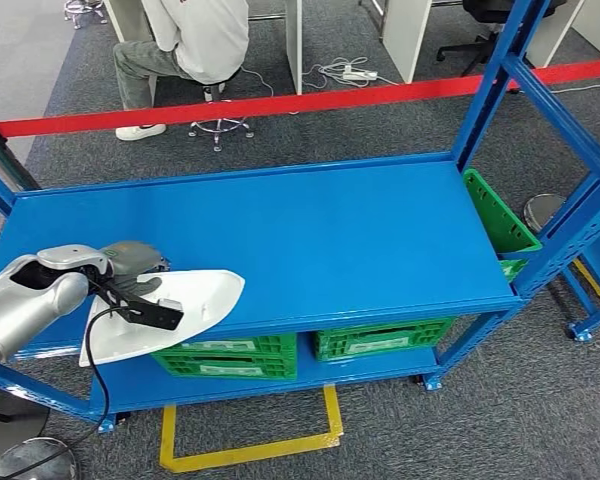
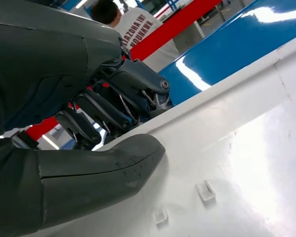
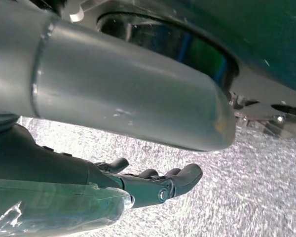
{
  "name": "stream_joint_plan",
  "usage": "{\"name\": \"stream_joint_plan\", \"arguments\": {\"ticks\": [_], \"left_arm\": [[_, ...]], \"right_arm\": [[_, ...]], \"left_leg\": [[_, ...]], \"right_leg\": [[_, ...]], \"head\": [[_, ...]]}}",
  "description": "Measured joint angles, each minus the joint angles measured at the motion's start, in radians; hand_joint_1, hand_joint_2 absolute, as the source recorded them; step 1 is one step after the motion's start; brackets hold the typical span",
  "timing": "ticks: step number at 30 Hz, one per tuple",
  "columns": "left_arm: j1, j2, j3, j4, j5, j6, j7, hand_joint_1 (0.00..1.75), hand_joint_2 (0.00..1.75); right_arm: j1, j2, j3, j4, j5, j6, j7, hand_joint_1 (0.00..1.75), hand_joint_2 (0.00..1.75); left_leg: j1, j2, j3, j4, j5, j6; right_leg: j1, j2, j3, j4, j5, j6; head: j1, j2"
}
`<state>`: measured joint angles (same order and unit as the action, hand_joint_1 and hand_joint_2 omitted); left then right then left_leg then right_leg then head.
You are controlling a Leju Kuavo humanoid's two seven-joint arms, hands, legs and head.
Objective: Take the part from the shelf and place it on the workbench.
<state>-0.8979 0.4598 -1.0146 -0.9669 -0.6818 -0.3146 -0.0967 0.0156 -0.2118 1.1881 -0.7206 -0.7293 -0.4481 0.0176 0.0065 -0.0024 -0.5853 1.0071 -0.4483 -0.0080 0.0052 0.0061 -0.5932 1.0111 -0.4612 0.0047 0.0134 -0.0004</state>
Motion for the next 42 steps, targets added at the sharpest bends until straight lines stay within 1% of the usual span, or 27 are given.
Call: {"name": "stream_joint_plan", "arguments": {"ticks": [2, 3, 5, 6, 7, 8, 9, 11, 13, 15, 17, 18, 21, 22, 23, 24, 26, 27, 29, 32, 34, 36, 37, 38, 39, 41, 42], "left_arm": [[-0.004, 0.000, 0.000, 0.000, 0.000, 0.000, 0.000, 1.75, 1.75], [-0.006, -0.001, 0.000, 0.000, 0.000, 0.000, -0.001, 1.75, 1.75], [-0.007, -0.002, 0.000, 0.001, 0.000, 0.000, -0.001, 1.75, 1.75], [-0.007, -0.002, -0.001, 0.002, 0.000, 0.000, -0.001, 1.75, 1.75], [-0.007, -0.003, -0.001, 0.003, 0.000, 0.002, -0.001, 1.75, 1.75], [-0.007, -0.003, -0.001, 0.004, 0.000, 0.005, 0.000, 1.75, 1.75], [-0.008, -0.003, 0.000, 0.004, 0.000, 0.010, 0.002, 1.75, 1.75], [-0.011, -0.003, 0.004, 0.004, 0.000, 0.024, 0.010, 1.75, 1.75], [-0.015, -0.003, 0.013, 0.004, 0.001, 0.049, 0.027, 1.75, 1.75], [-0.015, -0.004, 0.036, 0.001, 0.011, 0.091, 0.047, 1.75, 1.75], [-0.004, -0.010, 0.082, -0.014, 0.037, 0.155, 0.063, 1.75, 1.75], [0.008, -0.015, 0.118, -0.029, 0.056, 0.191, 0.068, 1.75, 1.75], [0.060, -0.040, 0.231, -0.087, 0.099, 0.265, 0.076, 1.75, 1.75], [0.077, -0.048, 0.257, -0.102, 0.103, 0.271, 0.077, 1.75, 1.75], [0.091, -0.053, 0.278, -0.116, 0.108, 0.274, 0.078, 1.75, 1.75], [0.104, -0.059, 0.297, -0.129, 0.116, 0.281, 0.076, 1.75, 1.75], [0.133, -0.072, 0.343, -0.162, 0.154, 0.323, 0.057, 1.74, 1.75], [0.153, -0.086, 0.372, -0.186, 0.184, 0.359, 0.039, 1.71, 1.75], [0.211, -0.123, 0.440, -0.256, 0.252, 0.440, -0.004, 1.71, 1.75], [0.325, -0.184, 0.517, -0.383, 0.343, 0.536, -0.069, 1.75, 1.75], [0.394, -0.225, 0.552, -0.464, 0.395, 0.600, -0.121, 1.75, 1.75], [0.452, -0.259, 0.577, -0.538, 0.429, 0.653, -0.160, 1.75, 1.75], [0.476, -0.271, 0.584, -0.568, 0.438, 0.668, -0.169, 1.75, 1.75], [0.493, -0.281, 0.588, -0.595, 0.443, 0.675, -0.171, 1.75, 1.75], [0.506, -0.288, 0.591, -0.616, 0.445, 0.678, -0.171, 1.75, 1.75], [0.521, -0.299, 0.598, -0.649, 0.448, 0.682, -0.171, 1.75, 1.75], [0.524, -0.302, 0.603, -0.660, 0.448, 0.684, -0.171, 1.75, 1.75]], "right_arm": [[0.000, 0.000, -0.002, 0.001, 0.002, 0.001, 0.001, 0.00, 0.00], [0.000, 0.000, -0.004, 0.002, 0.003, 0.001, 0.002, 0.00, 0.00], [0.000, 0.000, -0.007, 0.003, 0.003, 0.002, 0.002, 0.00, 0.00], [0.001, 0.000, -0.008, 0.003, 0.004, 0.002, 0.002, 0.00, 0.00], [0.001, 0.001, -0.008, 0.004, 0.005, 0.002, 0.003, 0.00, 0.00], [0.002, 0.001, -0.009, 0.005, 0.008, 0.003, 0.004, 0.00, 0.00], [0.002, 0.001, -0.011, 0.007, 0.012, 0.005, 0.004, 0.00, 0.00], [0.001, 0.002, -0.016, 0.011, 0.020, 0.009, 0.004, 0.00, 0.00], [0.000, 0.003, -0.022, 0.012, 0.026, 0.011, 0.005, 0.00, 0.00], [0.004, 0.005, -0.031, 0.013, 0.034, 0.011, 0.005, 0.00, 0.00], [0.011, 0.006, -0.043, 0.013, 0.043, 0.011, 0.006, 0.00, 0.00], [0.015, 0.006, -0.049, 0.012, 0.047, 0.010, 0.007, 0.00, 0.00], [0.024, 0.006, -0.065, 0.009, 0.056, 0.005, 0.008, 0.00, 0.00], [0.027, 0.006, -0.067, 0.008, 0.056, 0.004, 0.008, 0.00, 0.00], [0.030, 0.006, -0.070, 0.008, 0.057, 0.003, 0.008, 0.00, 0.00], [0.033, 0.006, -0.072, 0.007, 0.057, 0.002, 0.008, 0.00, 0.00], [0.039, 0.006, -0.078, 0.003, 0.056, -0.002, 0.006, 0.00, 0.00], [0.042, 0.006, -0.080, 0.001, 0.055, -0.006, 0.004, 0.00, 0.00], [0.049, 0.006, -0.084, -0.004, 0.048, -0.019, -0.003, 0.00, 0.00], [0.064, 0.004, -0.087, -0.015, 0.024, -0.045, -0.017, 0.00, 0.00], [0.075, 0.001, -0.090, -0.027, 0.007, -0.068, -0.021, 0.00, 0.00], [0.085, -0.004, -0.090, -0.045, -0.007, -0.091, -0.019, 0.00, 0.00], [0.089, -0.006, -0.090, -0.056, -0.012, -0.101, -0.016, 0.00, 0.00], [0.092, -0.009, -0.090, -0.066, -0.015, -0.109, -0.013, 0.00, 0.00], [0.094, -0.013, -0.090, -0.075, -0.017, -0.116, -0.010, 0.00, 0.00], [0.094, -0.019, -0.090, -0.092, -0.020, -0.124, -0.006, 0.00, 0.00], [0.094, -0.021, -0.090, -0.099, -0.021, -0.127, -0.005, 0.00, 0.00]], "left_leg": [[0.005, 0.001, 0.002, -0.006, 0.005, 0.011], [0.007, 0.002, 0.003, -0.009, 0.007, 0.015], [0.007, 0.002, 0.002, -0.009, 0.007, 0.019], [0.007, 0.002, 0.001, -0.009, 0.007, 0.020], [0.007, 0.002, 0.001, -0.009, 0.006, 0.020], [0.007, 0.001, 0.002, -0.008, 0.006, 0.019], [0.008, 0.001, 0.003, -0.008, 0.006, 0.018], [0.005, 0.000, 0.003, -0.005, 0.003, 0.012], [0.002, -0.001, -0.002, -0.002, 0.003, 0.001], [0.002, -0.002, -0.005, -0.003, 0.005, -0.010], [0.005, -0.001, -0.011, 0.014, -0.011, -0.019], [0.006, -0.001, -0.026, 0.049, -0.034, -0.023], [0.007, 0.000, -0.112, 0.238, -0.123, -0.028], [0.007, 0.000, -0.132, 0.277, -0.130, -0.028], [0.007, 0.000, -0.134, 0.279, -0.116, -0.027], [0.007, 0.000, -0.119, 0.244, -0.085, -0.025], [0.005, 0.000, -0.063, 0.119, -0.013, -0.016], [0.003, 0.000, -0.038, 0.062, 0.005, -0.012], [-0.001, 0.000, -0.018, 0.013, 0.006, -0.005], [0.002, 0.001, -0.013, 0.003, 0.003, 0.008], [0.005, 0.004, -0.009, 0.000, 0.002, 0.018], [0.005, 0.006, -0.008, 0.000, 0.000, 0.024], [0.004, 0.006, -0.008, 0.000, -0.001, 0.025], [0.004, 0.006, -0.007, 0.000, -0.001, 0.026], [0.004, 0.004, -0.006, 0.000, -0.002, 0.025], [0.003, 0.002, -0.001, 0.001, -0.004, 0.022], [0.001, 0.000, -0.001, 0.002, -0.006, 0.018]], "right_leg": [[-0.001, -0.001, -0.015, 0.027, -0.021, 0.011], [-0.002, -0.001, -0.036, 0.068, -0.045, 0.016], [-0.007, -0.001, -0.097, 0.199, -0.107, 0.025], [-0.009, -0.001, -0.125, 0.255, -0.125, 0.028], [-0.010, -0.001, -0.139, 0.282, -0.127, 0.030], [-0.012, -0.001, -0.134, 0.270, -0.109, 0.031], [-0.014, -0.002, -0.110, 0.220, -0.077, 0.031], [-0.016, -0.003, -0.039, 0.082, -0.019, 0.028], [-0.015, -0.002, -0.002, 0.011, -0.004, 0.020], [-0.013, 0.001, -0.002, 0.006, -0.006, 0.009], [-0.015, 0.002, -0.001, 0.003, -0.003, -0.003], [-0.016, 0.002, 0.000, 0.001, -0.001, -0.009], [-0.016, 0.002, 0.001, 0.000, -0.003, -0.017], [-0.016, 0.002, 0.002, 0.001, -0.004, -0.018], [-0.015, 0.004, 0.003, 0.001, -0.004, -0.018], [-0.015, 0.005, 0.005, 0.001, -0.005, -0.018], [-0.013, 0.008, 0.007, 0.003, -0.008, -0.014], [-0.011, 0.008, 0.006, 0.005, -0.010, -0.010], [-0.009, 0.007, 0.002, 0.005, -0.011, -0.001], [-0.011, 0.004, -0.004, 0.015, -0.025, 0.016], [-0.013, 0.003, -0.042, 0.094, -0.072, 0.026], [-0.014, 0.002, -0.106, 0.230, -0.132, 0.032], [-0.015, 0.002, -0.131, 0.279, -0.146, 0.034], [-0.015, 0.002, -0.138, 0.290, -0.139, 0.035], [-0.016, 0.001, -0.126, 0.264, -0.115, 0.034], [-0.015, 0.001, -0.057, 0.125, -0.049, 0.029], [-0.015, 0.001, -0.024, 0.063, -0.028, 0.025]], "head": [[0.003, 0.000], [0.005, 0.000], [0.009, 0.000], [0.008, 0.000], [0.009, 0.000], [0.009, 0.000], [0.009, 0.000], [0.009, 0.000], [0.008, 0.000], [0.007, 0.000], [0.005, 0.000], [0.004, 0.000], [0.000, 0.000], [0.000, 0.000], [0.000, 0.000], [-0.001, 0.000], [-0.001, 0.000], [-0.001, 0.000], [0.000, 0.000], [0.002, 0.000], [0.005, 0.000], [0.007, 0.000], [0.007, 0.000], [0.007, 0.000], [0.007, 0.000], [0.007, 0.000], [0.007, 0.000]]}}
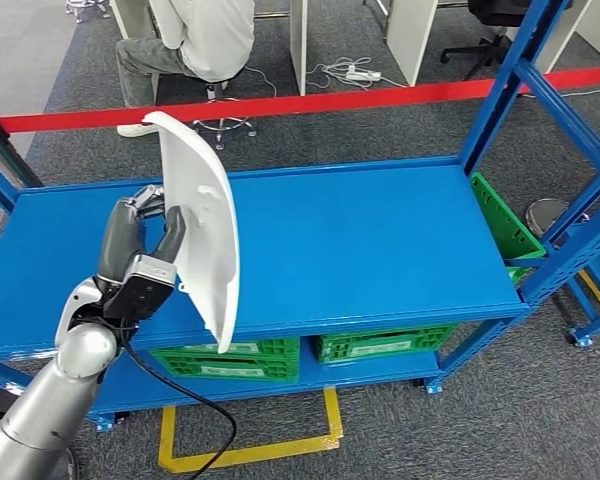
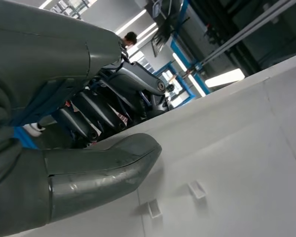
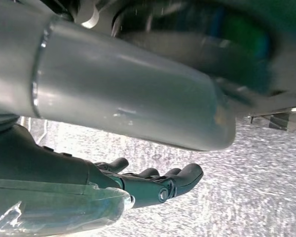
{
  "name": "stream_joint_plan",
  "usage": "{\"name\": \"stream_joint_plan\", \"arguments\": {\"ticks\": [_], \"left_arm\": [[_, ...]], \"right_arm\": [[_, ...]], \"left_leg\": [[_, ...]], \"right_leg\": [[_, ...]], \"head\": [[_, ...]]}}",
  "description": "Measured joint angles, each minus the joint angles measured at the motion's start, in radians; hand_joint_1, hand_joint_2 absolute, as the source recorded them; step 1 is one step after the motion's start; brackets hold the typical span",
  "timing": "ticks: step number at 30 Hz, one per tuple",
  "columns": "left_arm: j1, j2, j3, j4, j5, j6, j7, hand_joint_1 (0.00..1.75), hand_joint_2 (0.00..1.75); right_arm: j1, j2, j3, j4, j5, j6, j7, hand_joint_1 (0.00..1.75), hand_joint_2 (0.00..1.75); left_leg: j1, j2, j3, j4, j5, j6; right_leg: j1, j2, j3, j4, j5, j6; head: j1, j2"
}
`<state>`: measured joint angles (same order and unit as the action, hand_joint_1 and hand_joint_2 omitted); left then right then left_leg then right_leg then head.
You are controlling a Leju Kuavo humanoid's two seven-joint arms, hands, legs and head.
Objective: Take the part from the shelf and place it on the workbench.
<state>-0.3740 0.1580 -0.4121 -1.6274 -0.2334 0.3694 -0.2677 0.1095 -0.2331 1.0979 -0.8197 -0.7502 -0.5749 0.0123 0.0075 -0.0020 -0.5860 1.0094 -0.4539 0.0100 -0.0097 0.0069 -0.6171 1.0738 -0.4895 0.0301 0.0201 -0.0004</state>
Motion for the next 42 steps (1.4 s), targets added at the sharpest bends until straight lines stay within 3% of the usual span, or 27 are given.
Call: {"name": "stream_joint_plan", "arguments": {"ticks": [2, 4, 6, 9, 10, 11, 12, 14, 16, 19, 21, 22, 25, 26, 27, 28, 30, 32, 36, 38, 40, 41, 42], "left_arm": [[0.003, -0.004, 0.006, -0.017, 0.001, 0.002, 0.001, 1.75, 1.75], [0.006, -0.007, 0.008, -0.027, 0.002, 0.002, 0.002, 1.75, 1.75], [0.008, -0.009, 0.012, -0.036, 0.005, 0.007, -0.005, 1.66, 1.75], [0.031, -0.015, 0.027, -0.057, 0.040, 0.040, -0.059, 1.49, 1.75], [0.045, -0.018, 0.034, -0.069, 0.053, 0.057, -0.081, 1.44, 1.75], [0.060, -0.020, 0.040, -0.083, 0.062, 0.073, -0.099, 1.38, 1.75], [0.073, -0.023, 0.047, -0.101, 0.068, 0.092, -0.116, 1.37, 1.75], [0.088, -0.027, 0.063, -0.143, 0.063, 0.137, -0.149, 1.45, 1.75], [0.091, -0.028, 0.083, -0.185, 0.041, 0.184, -0.182, 1.57, 1.75], [0.098, -0.028, 0.105, -0.231, 0.012, 0.229, -0.203, 1.64, 1.75], [0.103, -0.030, 0.115, -0.251, 0.007, 0.245, -0.205, 1.64, 1.75], [0.106, -0.033, 0.118, -0.258, 0.013, 0.250, -0.203, 1.64, 1.75], [0.123, -0.048, 0.121, -0.264, 0.064, 0.251, -0.197, 1.64, 1.75], [0.130, -0.053, 0.121, -0.264, 0.088, 0.248, -0.196, 1.64, 1.75], [0.136, -0.058, 0.120, -0.265, 0.110, 0.244, -0.196, 1.64, 1.75], [0.142, -0.061, 0.120, -0.266, 0.125, 0.241, -0.196, 1.64, 1.75], [0.155, -0.065, 0.119, -0.269, 0.134, 0.241, -0.196, 1.64, 1.75], [0.171, -0.066, 0.119, -0.272, 0.125, 0.244, -0.194, 1.64, 1.75], [0.209, -0.065, 0.119, -0.274, 0.111, 0.243, -0.191, 1.64, 1.75], [0.218, -0.063, 0.120, -0.275, 0.108, 0.242, -0.192, 1.64, 1.75], [0.227, -0.061, 0.120, -0.275, 0.108, 0.241, -0.192, 1.64, 1.75], [0.231, -0.061, 0.120, -0.275, 0.105, 0.241, -0.192, 1.64, 1.75], [0.235, -0.061, 0.120, -0.275, 0.099, 0.240, -0.193, 1.64, 1.75]], "right_arm": [[0.001, -0.003, 0.000, -0.012, -0.001, -0.003, 0.002, 0.00, 0.00], [0.003, -0.004, 0.000, -0.021, -0.002, -0.004, 0.004, 0.00, 0.00], [0.005, -0.005, 0.000, -0.027, -0.003, -0.006, 0.004, 0.00, 0.00], [0.007, -0.007, 0.000, -0.031, -0.017, -0.013, 0.000, 0.00, 0.00], [0.009, -0.007, 0.001, -0.032, -0.024, -0.016, -0.002, 0.00, 0.00], [0.012, -0.007, 0.001, -0.033, -0.029, -0.019, -0.004, 0.00, 0.00], [0.014, -0.008, 0.002, -0.034, -0.034, -0.023, -0.004, 0.00, 0.00], [0.014, -0.009, 0.004, -0.038, -0.040, -0.028, -0.004, 0.00, 0.00], [0.010, -0.010, 0.008, -0.041, -0.045, -0.026, -0.006, 0.00, 0.00], [0.002, -0.010, 0.015, -0.041, -0.055, -0.014, -0.012, 0.00, 0.00], [-0.003, -0.012, 0.019, -0.039, -0.063, -0.011, -0.016, 0.00, 0.00], [-0.004, -0.014, 0.021, -0.038, -0.067, -0.013, -0.018, 0.00, 0.00], [-0.003, -0.017, 0.027, -0.041, -0.081, -0.034, -0.013, 0.00, 0.00], [-0.002, -0.020, 0.029, -0.045, -0.085, -0.043, -0.010, 0.00, 0.00], [0.000, -0.022, 0.031, -0.051, -0.090, -0.052, -0.007, 0.00, 0.00], [0.000, -0.026, 0.032, -0.057, -0.095, -0.059, -0.004, 0.00, 0.00], [0.000, -0.033, 0.034, -0.069, -0.103, -0.069, -0.002, 0.00, 0.00], [0.000, -0.038, 0.037, -0.081, -0.110, -0.078, -0.002, 0.00, 0.00], [0.008, -0.045, 0.050, -0.098, -0.117, -0.086, -0.001, 0.00, 0.00], [0.010, -0.048, 0.052, -0.102, -0.119, -0.088, -0.001, 0.00, 0.00], [0.011, -0.049, 0.053, -0.103, -0.121, -0.089, -0.002, 0.00, 0.00], [0.011, -0.050, 0.054, -0.104, -0.123, -0.090, -0.003, 0.00, 0.00], [0.012, -0.050, 0.055, -0.105, -0.125, -0.091, -0.003, 0.00, 0.00]], "left_leg": [[-0.003, -0.002, 0.000, 0.001, 0.000, -0.010], [-0.002, -0.002, 0.000, 0.001, 0.001, -0.021], [0.001, -0.001, -0.010, 0.027, -0.023, -0.032], [0.003, -0.001, -0.081, 0.196, -0.117, -0.041], [0.003, -0.001, -0.105, 0.251, -0.136, -0.042], [0.003, -0.001, -0.116, 0.276, -0.137, -0.042], [0.003, -0.001, -0.110, 0.265, -0.120, -0.040], [0.002, -0.001, -0.055, 0.151, -0.051, -0.031], [0.000, 0.000, 0.000, 0.037, -0.012, -0.022], [-0.002, 0.000, 0.013, 0.000, -0.012, -0.013], [0.002, 0.001, 0.015, -0.007, -0.006, -0.003], [0.004, 0.001, 0.016, -0.010, -0.004, 0.002], [0.004, 0.002, 0.015, -0.010, -0.005, 0.008], [0.004, 0.002, 0.015, -0.010, -0.005, 0.009], [0.004, 0.002, 0.015, -0.010, -0.005, 0.009], [0.004, 0.002, 0.016, -0.009, -0.005, 0.008], [0.002, 0.001, 0.017, -0.008, -0.008, 0.002], [-0.001, 0.001, 0.016, -0.005, -0.009, -0.008], [0.002, 0.000, 0.011, 0.009, -0.021, -0.030], [0.003, 0.000, -0.022, 0.087, -0.072, -0.038], [0.004, 0.000, -0.084, 0.220, -0.132, -0.042], [0.004, 0.000, -0.105, 0.265, -0.143, -0.043], [0.004, 0.000, -0.111, 0.277, -0.135, -0.042]], "right_leg": [[0.002, 0.001, 0.033, -0.057, 0.009, -0.007], [0.003, 0.002, 0.035, -0.061, 0.013, -0.017], [0.001, 0.002, 0.037, -0.065, 0.017, -0.030], [0.000, 0.001, 0.038, -0.068, 0.019, -0.040], [0.000, 0.001, 0.039, -0.068, 0.018, -0.041], [0.001, 0.001, 0.039, -0.067, 0.018, -0.041], [0.001, 0.002, 0.040, -0.067, 0.018, -0.041], [0.003, 0.002, 0.042, -0.067, 0.017, -0.040], [0.008, 0.003, 0.040, -0.064, 0.015, -0.035], [0.010, 0.000, 0.036, -0.063, 0.015, -0.020], [0.009, -0.001, 0.025, -0.044, -0.001, -0.009], [0.008, -0.002, 0.009, -0.009, -0.023, -0.003], [0.002, -0.002, -0.077, 0.174, -0.109, 0.009], [0.001, -0.002, -0.093, 0.209, -0.117, 0.012], [0.000, -0.002, -0.091, 0.206, -0.106, 0.014], [-0.001, -0.002, -0.069, 0.162, -0.077, 0.013], [-0.002, -0.003, 0.004, 0.023, -0.019, 0.010], [-0.001, -0.002, 0.049, -0.057, 0.000, 0.002], [-0.001, 0.000, 0.055, -0.067, 0.001, -0.021], [-0.003, -0.002, 0.058, -0.070, 0.003, -0.032], [-0.002, -0.003, 0.058, -0.070, 0.002, -0.037], [-0.001, -0.003, 0.059, -0.070, 0.002, -0.037], [0.000, -0.003, 0.060, -0.070, 0.001, -0.038]], "head": [[-0.001, 0.000], [-0.001, 0.000], [-0.003, 0.000], [-0.006, 0.000], [-0.006, 0.000], [-0.006, 0.000], [-0.006, 0.000], [-0.006, 0.000], [-0.005, 0.000], [-0.005, 0.000], [-0.002, 0.000], [0.002, 0.000], [0.007, 0.000], [0.007, 0.000], [0.007, 0.000], [0.007, 0.000], [0.008, 0.000], [0.006, 0.000], [0.004, 0.000], [0.000, 0.000], [-0.002, 0.000], [-0.002, 0.000], [-0.003, 0.000]]}}
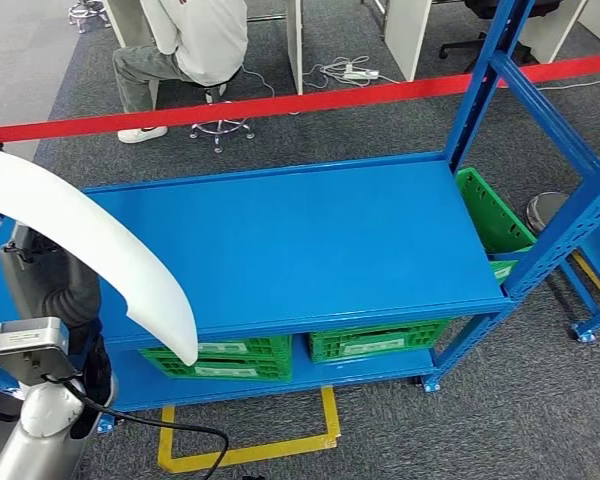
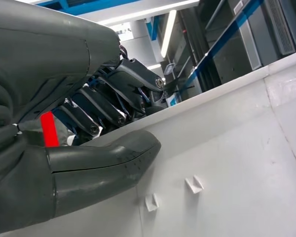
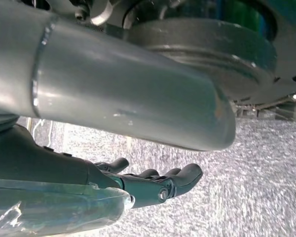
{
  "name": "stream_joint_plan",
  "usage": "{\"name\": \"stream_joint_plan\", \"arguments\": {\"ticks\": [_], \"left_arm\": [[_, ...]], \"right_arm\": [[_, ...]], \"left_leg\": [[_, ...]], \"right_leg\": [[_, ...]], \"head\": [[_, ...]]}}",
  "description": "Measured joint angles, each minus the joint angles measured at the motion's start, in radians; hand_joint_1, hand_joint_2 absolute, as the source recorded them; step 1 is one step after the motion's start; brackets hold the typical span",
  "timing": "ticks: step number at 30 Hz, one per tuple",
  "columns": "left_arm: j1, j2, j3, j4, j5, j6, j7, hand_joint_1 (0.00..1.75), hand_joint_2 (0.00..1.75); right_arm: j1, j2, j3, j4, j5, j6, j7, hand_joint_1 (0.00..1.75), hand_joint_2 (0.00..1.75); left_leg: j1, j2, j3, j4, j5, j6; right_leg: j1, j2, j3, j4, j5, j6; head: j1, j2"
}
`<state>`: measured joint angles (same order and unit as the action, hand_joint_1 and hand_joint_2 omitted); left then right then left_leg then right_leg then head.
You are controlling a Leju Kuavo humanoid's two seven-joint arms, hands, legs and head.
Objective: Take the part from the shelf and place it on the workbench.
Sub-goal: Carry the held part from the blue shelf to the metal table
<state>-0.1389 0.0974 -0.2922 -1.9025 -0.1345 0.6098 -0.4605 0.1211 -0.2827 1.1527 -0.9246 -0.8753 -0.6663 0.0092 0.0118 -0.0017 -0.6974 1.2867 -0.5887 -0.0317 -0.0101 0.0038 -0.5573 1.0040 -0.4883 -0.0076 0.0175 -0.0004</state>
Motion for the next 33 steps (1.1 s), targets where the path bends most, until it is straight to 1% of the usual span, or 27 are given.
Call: {"name": "stream_joint_plan", "arguments": {"ticks": [1, 3, 4, 5, 6, 8, 9, 10, 11, 13, 14, 15, 16, 18, 19, 20, 21, 23, 24, 25, 26, 28, 29, 30, 31, 32, 33], "left_arm": [[0.003, 0.000, 0.000, 0.000, -0.010, 0.001, 0.000, 1.64, 1.75], [0.012, 0.000, -0.001, -0.004, -0.038, 0.004, -0.002, 1.64, 1.75], [0.018, 0.000, -0.003, -0.007, -0.050, 0.005, -0.003, 1.64, 1.75], [0.025, 0.000, -0.005, -0.010, -0.059, 0.006, -0.004, 1.64, 1.75], [0.033, 0.000, -0.008, -0.013, -0.067, 0.006, -0.005, 1.64, 1.75], [0.051, 0.001, -0.015, -0.016, -0.077, 0.008, -0.009, 1.64, 1.75], [0.059, 0.002, -0.019, -0.017, -0.082, 0.009, -0.011, 1.64, 1.75], [0.064, 0.002, -0.022, -0.017, -0.087, 0.010, -0.012, 1.64, 1.75], [0.069, 0.002, -0.026, -0.017, -0.091, 0.011, -0.012, 1.64, 1.75], [0.078, 0.003, -0.032, -0.018, -0.096, 0.011, -0.014, 1.64, 1.75], [0.083, 0.004, -0.034, -0.018, -0.098, 0.011, -0.013, 1.64, 1.75], [0.087, 0.004, -0.037, -0.018, -0.100, 0.011, -0.012, 1.64, 1.75], [0.091, 0.004, -0.038, -0.018, -0.102, 0.011, -0.011, 1.64, 1.75], [0.100, 0.005, -0.039, -0.018, -0.106, 0.012, -0.010, 1.64, 1.75], [0.103, 0.005, -0.039, -0.019, -0.107, 0.013, -0.011, 1.64, 1.75], [0.106, 0.006, -0.039, -0.020, -0.107, 0.014, -0.013, 1.64, 1.75], [0.108, 0.006, -0.039, -0.021, -0.107, 0.015, -0.014, 1.64, 1.75], [0.111, 0.006, -0.040, -0.024, -0.107, 0.015, -0.016, 1.64, 1.75], [0.113, 0.008, -0.040, -0.026, -0.108, 0.015, -0.016, 1.64, 1.75], [0.114, 0.009, -0.040, -0.028, -0.108, 0.014, -0.017, 1.64, 1.75], [0.115, 0.010, -0.040, -0.030, -0.108, 0.014, -0.016, 1.64, 1.75], [0.118, 0.012, -0.040, -0.031, -0.108, 0.013, -0.015, 1.64, 1.75], [0.121, 0.012, -0.040, -0.031, -0.108, 0.013, -0.015, 1.64, 1.75], [0.124, 0.013, -0.040, -0.031, -0.108, 0.013, -0.015, 1.64, 1.75], [0.126, 0.013, -0.040, -0.031, -0.108, 0.012, -0.015, 1.64, 1.75], [0.128, 0.014, -0.040, -0.031, -0.109, 0.012, -0.016, 1.64, 1.75], [0.128, 0.014, -0.040, -0.032, -0.109, 0.012, -0.017, 1.64, 1.75]], "right_arm": [[0.000, 0.000, 0.002, -0.002, -0.002, -0.002, 0.000, 0.00, 0.00], [-0.002, 0.000, 0.004, -0.007, -0.006, -0.007, -0.001, 0.00, 0.00], [-0.003, 0.000, 0.005, -0.009, -0.008, -0.009, -0.002, 0.00, 0.00], [-0.005, 0.000, 0.006, -0.011, -0.011, -0.011, -0.004, 0.00, 0.00], [-0.006, -0.001, 0.009, -0.013, -0.014, -0.012, -0.005, 0.00, 0.00], [-0.008, -0.003, 0.014, -0.014, -0.020, -0.011, -0.011, 0.00, 0.00], [-0.009, -0.005, 0.017, -0.014, -0.023, -0.010, -0.014, 0.00, 0.00], [-0.011, -0.007, 0.019, -0.014, -0.026, -0.009, -0.018, 0.00, 0.00], [-0.012, -0.009, 0.022, -0.014, -0.029, -0.008, -0.021, 0.00, 0.00], [-0.014, -0.010, 0.026, -0.015, -0.034, -0.007, -0.025, 0.00, 0.00], [-0.015, -0.010, 0.027, -0.015, -0.036, -0.007, -0.026, 0.00, 0.00], [-0.015, -0.011, 0.028, -0.015, -0.037, -0.008, -0.025, 0.00, 0.00], [-0.015, -0.011, 0.030, -0.015, -0.039, -0.010, -0.024, 0.00, 0.00], [-0.017, -0.014, 0.033, -0.015, -0.040, -0.012, -0.023, 0.00, 0.00], [-0.019, -0.015, 0.035, -0.015, -0.041, -0.013, -0.023, 0.00, 0.00], [-0.020, -0.016, 0.037, -0.015, -0.043, -0.015, -0.023, 0.00, 0.00], [-0.022, -0.016, 0.039, -0.015, -0.045, -0.017, -0.023, 0.00, 0.00], [-0.022, -0.017, 0.045, -0.018, -0.048, -0.021, -0.023, 0.00, 0.00], [-0.022, -0.018, 0.048, -0.021, -0.049, -0.022, -0.023, 0.00, 0.00], [-0.023, -0.019, 0.050, -0.024, -0.049, -0.023, -0.022, 0.00, 0.00], [-0.024, -0.020, 0.052, -0.026, -0.050, -0.024, -0.021, 0.00, 0.00], [-0.026, -0.022, 0.054, -0.028, -0.051, -0.024, -0.020, 0.00, 0.00], [-0.026, -0.022, 0.054, -0.028, -0.053, -0.024, -0.020, 0.00, 0.00], [-0.027, -0.022, 0.056, -0.028, -0.054, -0.024, -0.021, 0.00, 0.00], [-0.027, -0.022, 0.057, -0.028, -0.056, -0.024, -0.023, 0.00, 0.00], [-0.027, -0.022, 0.059, -0.028, -0.057, -0.024, -0.024, 0.00, 0.00], [-0.028, -0.022, 0.061, -0.028, -0.057, -0.024, -0.026, 0.00, 0.00]], "left_leg": [[0.000, 0.000, 0.013, -0.027, 0.027, 0.002], [-0.001, 0.000, 0.073, -0.153, 0.097, 0.010], [-0.003, 0.000, 0.101, -0.213, 0.118, 0.014], [-0.004, 0.000, 0.118, -0.252, 0.127, 0.018], [-0.006, 0.000, 0.124, -0.269, 0.126, 0.021], [-0.005, 0.000, 0.122, -0.277, 0.128, 0.029], [-0.003, 0.001, 0.122, -0.280, 0.131, 0.035], [-0.001, 0.001, 0.122, -0.284, 0.135, 0.041], [0.001, 0.002, 0.121, -0.286, 0.139, 0.046], [-0.001, 0.004, 0.115, -0.285, 0.143, 0.051], [-0.001, 0.004, 0.111, -0.285, 0.145, 0.052], [-0.002, 0.004, 0.109, -0.285, 0.147, 0.052], [-0.002, 0.004, 0.107, -0.285, 0.150, 0.051], [-0.002, 0.004, 0.105, -0.285, 0.155, 0.046], [-0.004, 0.003, 0.104, -0.283, 0.157, 0.042], [-0.006, 0.003, 0.102, -0.282, 0.160, 0.037], [-0.007, 0.003, 0.099, -0.281, 0.164, 0.031], [-0.005, 0.002, 0.094, -0.280, 0.171, 0.018], [-0.003, 0.002, 0.090, -0.275, 0.165, 0.013], [-0.002, 0.001, 0.082, -0.258, 0.146, 0.007], [-0.001, 0.001, 0.069, -0.223, 0.112, 0.003], [0.000, 0.001, 0.031, -0.101, 0.024, -0.003], [0.001, 0.001, 0.017, -0.044, -0.007, -0.005], [0.001, 0.001, 0.016, -0.013, -0.020, -0.005], [0.001, 0.001, 0.032, -0.019, -0.015, -0.003], [0.000, 0.001, 0.067, -0.064, 0.007, 0.000], [-0.001, 0.001, 0.115, -0.132, 0.033, 0.006]], "right_leg": [[0.000, 0.001, 0.002, 0.000, 0.000, 0.000], [0.002, 0.002, 0.005, 0.001, -0.002, 0.002], [0.004, 0.004, 0.005, 0.003, -0.003, 0.004], [0.005, 0.004, 0.002, 0.004, -0.003, 0.008], [0.007, 0.004, 0.000, 0.005, -0.002, 0.012], [0.006, 0.003, -0.004, 0.004, -0.002, 0.022], [0.006, 0.002, -0.008, 0.011, -0.010, 0.027], [0.005, 0.002, -0.019, 0.035, -0.030, 0.032], [0.004, 0.002, -0.039, 0.080, -0.060, 0.036], [0.002, 0.001, -0.095, 0.211, -0.128, 0.043], [0.001, 0.001, -0.115, 0.262, -0.147, 0.045], [0.001, 0.001, -0.119, 0.280, -0.148, 0.045], [0.001, 0.001, -0.103, 0.257, -0.130, 0.045], [0.001, 0.001, -0.026, 0.124, -0.071, 0.040], [0.002, 0.002, 0.011, 0.057, -0.051, 0.037], [0.003, 0.002, 0.036, 0.012, -0.039, 0.034], [0.005, 0.003, 0.044, -0.008, -0.036, 0.030], [0.007, 0.004, 0.038, -0.008, -0.027, 0.019], [0.006, 0.003, 0.034, -0.008, -0.021, 0.013], [0.005, 0.001, 0.030, -0.009, -0.014, 0.006], [0.003, -0.001, 0.023, -0.010, -0.007, 0.000], [0.004, -0.004, 0.009, -0.010, 0.006, -0.007], [0.005, -0.005, -0.001, -0.009, 0.012, -0.008], [0.006, -0.005, -0.010, -0.009, 0.019, -0.008], [0.008, -0.005, -0.019, -0.008, 0.025, -0.007], [0.008, -0.005, -0.026, -0.007, 0.031, -0.006], [0.009, -0.005, -0.031, -0.007, 0.036, -0.003]], "head": [[0.000, 0.000], [0.000, 0.000], [0.000, 0.000], [0.001, 0.000], [0.001, 0.000], [0.001, 0.000], [0.002, 0.000], [0.004, 0.000], [0.007, 0.000], [0.010, 0.000], [0.010, 0.000], [0.010, 0.000], [0.010, 0.000], [0.010, 0.000], [0.009, 0.000], [0.009, 0.000], [0.008, 0.000], [0.008, 0.000], [0.008, 0.000], [0.006, 0.000], [0.004, 0.000], [0.001, 0.000], [0.000, 0.000], [0.000, 0.000], [0.000, 0.000], [0.000, 0.000], [0.000, 0.000]]}}
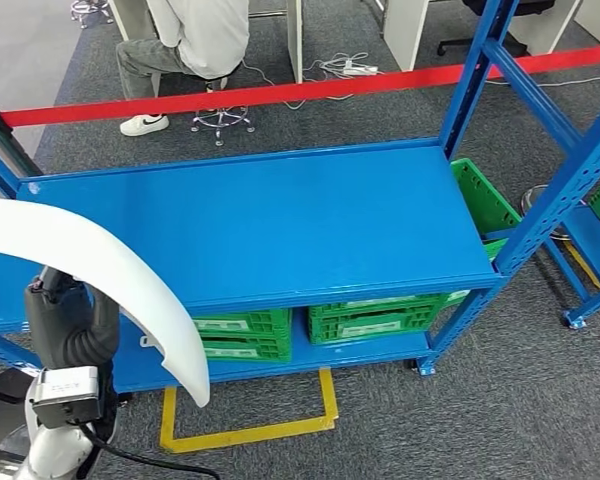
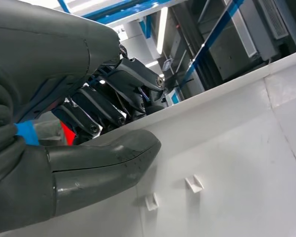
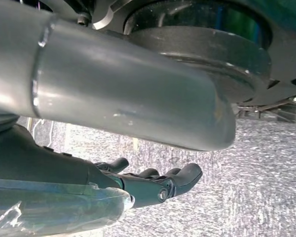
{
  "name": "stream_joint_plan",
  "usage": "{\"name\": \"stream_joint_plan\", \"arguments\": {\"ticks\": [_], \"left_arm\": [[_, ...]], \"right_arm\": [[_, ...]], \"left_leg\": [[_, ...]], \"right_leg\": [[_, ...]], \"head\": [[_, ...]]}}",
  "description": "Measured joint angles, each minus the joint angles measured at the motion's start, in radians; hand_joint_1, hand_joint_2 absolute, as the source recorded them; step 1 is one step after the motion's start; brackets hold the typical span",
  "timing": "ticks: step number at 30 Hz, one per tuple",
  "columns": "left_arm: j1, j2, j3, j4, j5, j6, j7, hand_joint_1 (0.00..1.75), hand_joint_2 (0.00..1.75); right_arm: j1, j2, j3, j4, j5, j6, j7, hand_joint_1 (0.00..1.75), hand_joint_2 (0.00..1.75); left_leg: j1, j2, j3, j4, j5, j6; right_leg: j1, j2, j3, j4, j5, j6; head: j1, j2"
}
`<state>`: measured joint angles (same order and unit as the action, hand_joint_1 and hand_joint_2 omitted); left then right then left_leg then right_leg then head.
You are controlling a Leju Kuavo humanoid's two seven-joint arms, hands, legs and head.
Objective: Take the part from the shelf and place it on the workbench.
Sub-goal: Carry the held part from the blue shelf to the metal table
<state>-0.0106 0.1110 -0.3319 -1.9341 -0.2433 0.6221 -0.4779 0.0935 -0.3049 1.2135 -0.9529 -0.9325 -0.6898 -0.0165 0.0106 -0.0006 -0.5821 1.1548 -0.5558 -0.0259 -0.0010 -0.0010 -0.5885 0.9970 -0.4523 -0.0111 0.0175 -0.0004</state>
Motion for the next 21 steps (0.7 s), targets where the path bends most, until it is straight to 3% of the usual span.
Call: {"name": "stream_joint_plan", "arguments": {"ticks": [2, 3, 6, 8, 11, 12, 13, 14, 16, 17, 18, 19, 21], "left_arm": [[-0.002, 0.000, 0.000, -0.002, -0.001, 0.000, -0.001, 1.64, 1.75], [-0.003, 0.000, 0.000, -0.003, -0.001, -0.001, -0.002, 1.64, 1.75], [-0.002, 0.001, 0.000, -0.004, -0.002, -0.001, -0.001, 1.64, 1.75], [0.000, 0.001, 0.000, -0.004, -0.004, -0.001, 0.001, 1.64, 1.75], [0.003, 0.001, 0.000, -0.004, -0.008, 0.000, 0.000, 1.64, 1.75], [0.004, 0.002, 0.000, -0.004, -0.009, 0.000, 0.000, 1.64, 1.75], [0.005, 0.002, 0.000, -0.004, -0.010, -0.001, 0.000, 1.64, 1.75], [0.007, 0.002, 0.000, -0.004, -0.011, -0.001, 0.001, 1.64, 1.75], [0.009, 0.002, 0.000, -0.004, -0.013, -0.001, 0.003, 1.64, 1.75], [0.009, 0.002, 0.000, -0.005, -0.014, -0.001, 0.004, 1.64, 1.75], [0.010, 0.002, 0.000, -0.006, -0.015, -0.002, 0.006, 1.64, 1.75], [0.011, 0.002, 0.000, -0.006, -0.016, -0.002, 0.006, 1.64, 1.75], [0.013, 0.002, 0.000, -0.006, -0.017, -0.003, 0.006, 1.64, 1.75]], "right_arm": [[-0.003, 0.000, 0.002, 0.000, 0.000, 0.000, -0.002, 0.00, 0.00], [-0.004, 0.000, 0.003, 0.000, 0.000, 0.000, -0.003, 0.00, 0.00], [-0.006, -0.001, 0.006, 0.000, -0.001, 0.000, -0.003, 0.00, 0.00], [-0.005, -0.003, 0.010, 0.000, -0.004, -0.001, -0.003, 0.00, 0.00], [-0.005, -0.004, 0.012, 0.000, -0.011, 0.000, -0.005, 0.00, 0.00], [-0.005, -0.004, 0.013, 0.000, -0.013, 0.000, -0.007, 0.00, 0.00], [-0.006, -0.005, 0.014, 0.000, -0.014, 0.000, -0.008, 0.00, 0.00], [-0.006, -0.005, 0.015, 0.000, -0.016, -0.001, -0.009, 0.00, 0.00], [-0.009, -0.006, 0.017, 0.000, -0.018, -0.001, -0.009, 0.00, 0.00], [-0.011, -0.006, 0.018, -0.001, -0.018, -0.001, -0.009, 0.00, 0.00], [-0.012, -0.007, 0.018, -0.002, -0.018, -0.001, -0.009, 0.00, 0.00], [-0.014, -0.007, 0.019, -0.002, -0.018, -0.001, -0.009, 0.00, 0.00], [-0.014, -0.008, 0.022, -0.003, -0.019, -0.001, -0.009, 0.00, 0.00]], "left_leg": [[-0.005, 0.000, 0.078, -0.127, 0.030, 0.013], [-0.007, 0.000, 0.094, -0.159, 0.034, 0.018], [-0.010, 0.001, 0.088, -0.171, 0.047, 0.035], [-0.007, 0.004, 0.076, -0.177, 0.066, 0.047], [-0.007, 0.006, 0.043, -0.176, 0.090, 0.056], [-0.007, 0.006, 0.031, -0.175, 0.099, 0.055], [-0.007, 0.006, 0.020, -0.173, 0.107, 0.054], [-0.007, 0.006, 0.009, -0.172, 0.114, 0.052], [-0.007, 0.006, -0.008, -0.167, 0.127, 0.045], [-0.009, 0.006, -0.015, -0.165, 0.132, 0.039], [-0.010, 0.006, -0.019, -0.163, 0.139, 0.034], [-0.011, 0.006, -0.021, -0.162, 0.145, 0.028], [-0.010, 0.005, -0.025, -0.161, 0.157, 0.016]], "right_leg": [[0.004, 0.000, -0.009, 0.003, 0.010, 0.008], [0.005, 0.000, -0.012, 0.005, 0.014, 0.013], [0.001, -0.001, -0.021, 0.006, 0.025, 0.031], [-0.001, 0.000, -0.041, 0.046, -0.019, 0.042], [-0.005, 0.000, -0.094, 0.220, -0.148, 0.054], [-0.006, 0.000, -0.100, 0.264, -0.165, 0.056], [-0.007, 0.000, -0.089, 0.277, -0.161, 0.058], [-0.008, 0.000, -0.059, 0.250, -0.139, 0.058], [-0.010, 0.000, 0.040, 0.119, -0.096, 0.056], [-0.010, 0.001, 0.089, 0.050, -0.089, 0.054], [-0.009, 0.002, 0.117, 0.003, -0.090, 0.051], [-0.008, 0.003, 0.128, -0.020, -0.095, 0.048], [-0.006, 0.003, 0.120, -0.027, -0.089, 0.037]], "head": [[0.001, 0.000], [0.001, 0.000], [0.001, 0.000], [0.003, 0.000], [0.006, 0.000], [0.006, 0.000], [0.006, 0.000], [0.006, 0.000], [0.006, 0.000], [0.006, 0.000], [0.005, 0.000], [0.005, 0.000], [0.005, 0.000]]}}
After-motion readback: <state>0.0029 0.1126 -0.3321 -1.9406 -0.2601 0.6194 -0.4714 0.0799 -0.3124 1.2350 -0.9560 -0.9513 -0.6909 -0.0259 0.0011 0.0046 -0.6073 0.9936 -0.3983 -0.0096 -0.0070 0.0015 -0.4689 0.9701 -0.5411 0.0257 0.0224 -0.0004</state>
